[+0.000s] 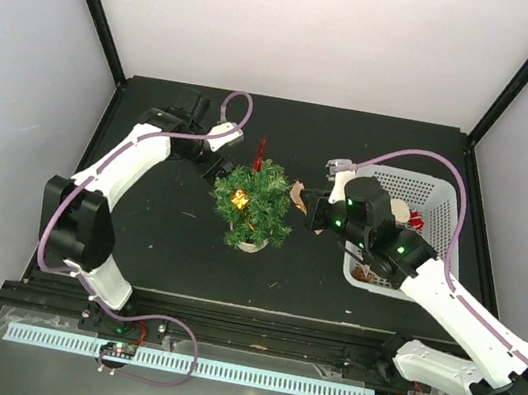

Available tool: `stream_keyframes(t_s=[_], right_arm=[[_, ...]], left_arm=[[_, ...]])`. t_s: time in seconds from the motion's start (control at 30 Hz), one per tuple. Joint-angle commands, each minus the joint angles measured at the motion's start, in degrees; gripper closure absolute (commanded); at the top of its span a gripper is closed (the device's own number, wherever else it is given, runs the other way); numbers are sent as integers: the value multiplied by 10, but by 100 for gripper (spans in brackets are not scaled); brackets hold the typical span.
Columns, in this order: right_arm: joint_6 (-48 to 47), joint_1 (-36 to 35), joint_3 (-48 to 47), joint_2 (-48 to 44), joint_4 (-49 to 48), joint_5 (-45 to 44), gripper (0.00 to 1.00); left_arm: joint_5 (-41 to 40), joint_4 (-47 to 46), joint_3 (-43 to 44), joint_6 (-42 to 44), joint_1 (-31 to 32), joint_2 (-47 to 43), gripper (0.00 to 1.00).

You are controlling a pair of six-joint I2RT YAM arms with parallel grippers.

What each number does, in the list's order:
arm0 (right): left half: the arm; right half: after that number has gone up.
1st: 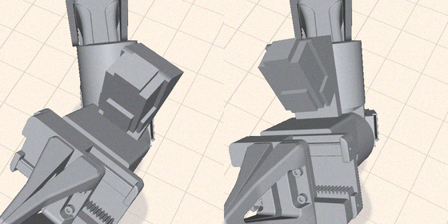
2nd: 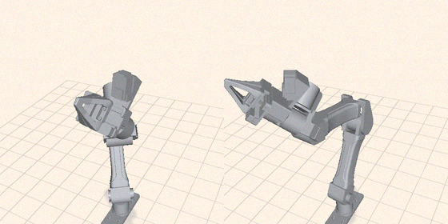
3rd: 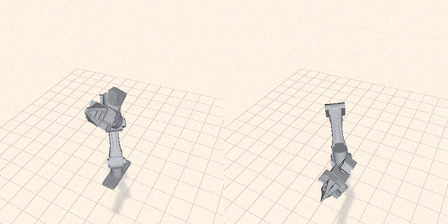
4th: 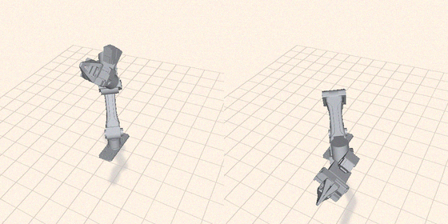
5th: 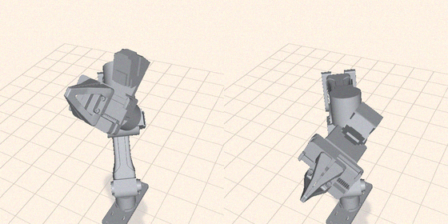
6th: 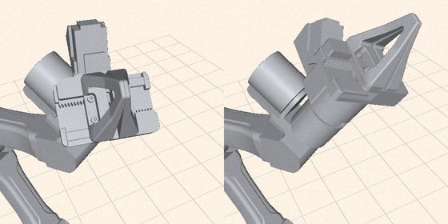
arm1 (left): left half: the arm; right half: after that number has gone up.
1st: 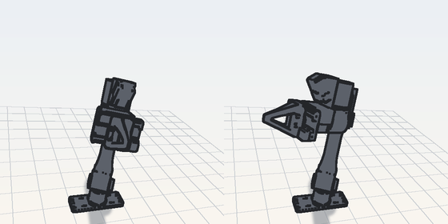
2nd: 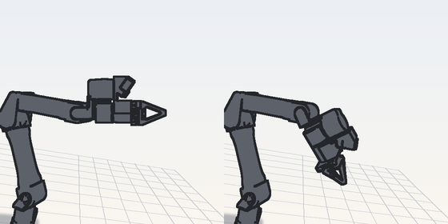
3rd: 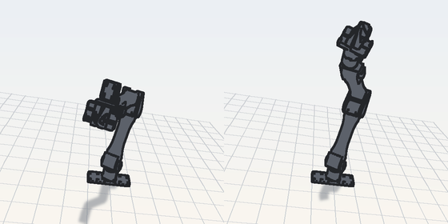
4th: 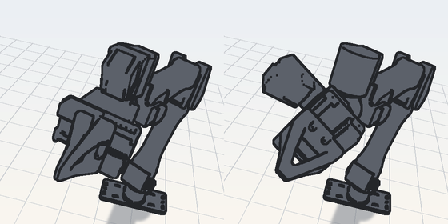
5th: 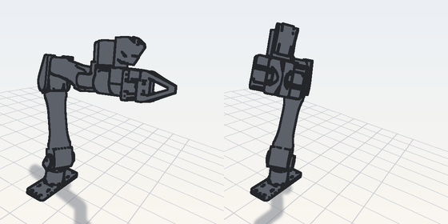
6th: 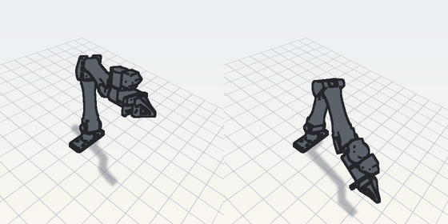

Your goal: Decorate the small christmas tree

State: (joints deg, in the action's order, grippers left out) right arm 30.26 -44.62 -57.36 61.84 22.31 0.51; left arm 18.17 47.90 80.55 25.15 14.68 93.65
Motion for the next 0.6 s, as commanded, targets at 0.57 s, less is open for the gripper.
stream_keyframes(t_s=[0.57], right_arm=[[-60,-39,-60,-5,-32,-11,99]], left_arm=[[-32,5,-18,0,-8,-72,1]])
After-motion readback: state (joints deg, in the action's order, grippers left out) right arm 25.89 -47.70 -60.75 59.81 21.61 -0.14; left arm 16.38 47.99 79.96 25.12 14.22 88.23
